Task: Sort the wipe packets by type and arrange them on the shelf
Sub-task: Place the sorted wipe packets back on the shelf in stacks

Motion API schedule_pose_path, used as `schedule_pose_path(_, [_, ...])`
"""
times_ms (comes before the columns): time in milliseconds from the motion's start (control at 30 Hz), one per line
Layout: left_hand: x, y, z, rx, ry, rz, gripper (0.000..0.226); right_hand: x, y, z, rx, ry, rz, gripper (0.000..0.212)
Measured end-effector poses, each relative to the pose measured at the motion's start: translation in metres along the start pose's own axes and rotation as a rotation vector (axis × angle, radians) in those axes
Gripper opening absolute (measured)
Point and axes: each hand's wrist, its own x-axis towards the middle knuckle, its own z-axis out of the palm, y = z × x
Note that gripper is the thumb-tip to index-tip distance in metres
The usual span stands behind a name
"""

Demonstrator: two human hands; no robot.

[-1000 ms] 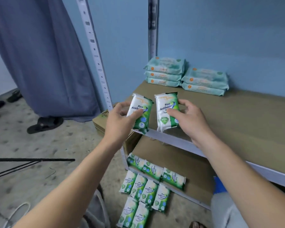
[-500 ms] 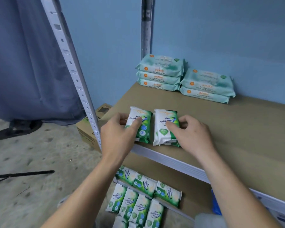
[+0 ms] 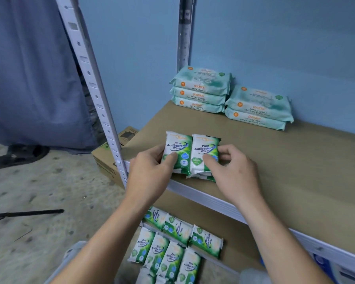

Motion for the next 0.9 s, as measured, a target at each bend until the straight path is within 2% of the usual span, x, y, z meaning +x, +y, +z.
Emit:
schedule_pose_path(67, [0.002,-0.002,-0.005,0.014,-0.042,0.013,0.019,0.001,0.001,-0.003,0.011,-0.018,-0.003,0.018])
schedule_pose_path(133, [0.004,-0.006,-0.012,-0.061,-0.120,0.014,0.026,0.000,0.004,-0.007,0.024,-0.042,-0.018,0.026])
schedule_pose_path(233, [0.005,-0.012,-0.021,-0.155,-0.167,0.043,0.054,-0.003,0.007,-0.011,-0.022,-0.051,-0.116,0.038])
schedule_pose_path(333, [0.004,-0.014,-0.028,-0.128,-0.170,0.092,0.070,-0.006,0.009,-0.015,-0.008,-0.076,-0.193,0.032])
schedule_pose_path(567, [0.007,-0.016,-0.026,-0.121,-0.170,0.120,0.059,-0.010,0.015,-0.014,0.030,-0.132,-0.219,0.029])
schedule_pose_path(733, [0.009,-0.018,-0.028,-0.005,-0.182,0.165,0.061,-0.010,0.019,-0.012,-0.007,-0.101,-0.253,0.033])
schedule_pose_path(900, [0.012,-0.020,-0.026,-0.020,-0.180,0.171,0.061,-0.006,0.021,-0.008,0.000,-0.069,-0.271,0.033])
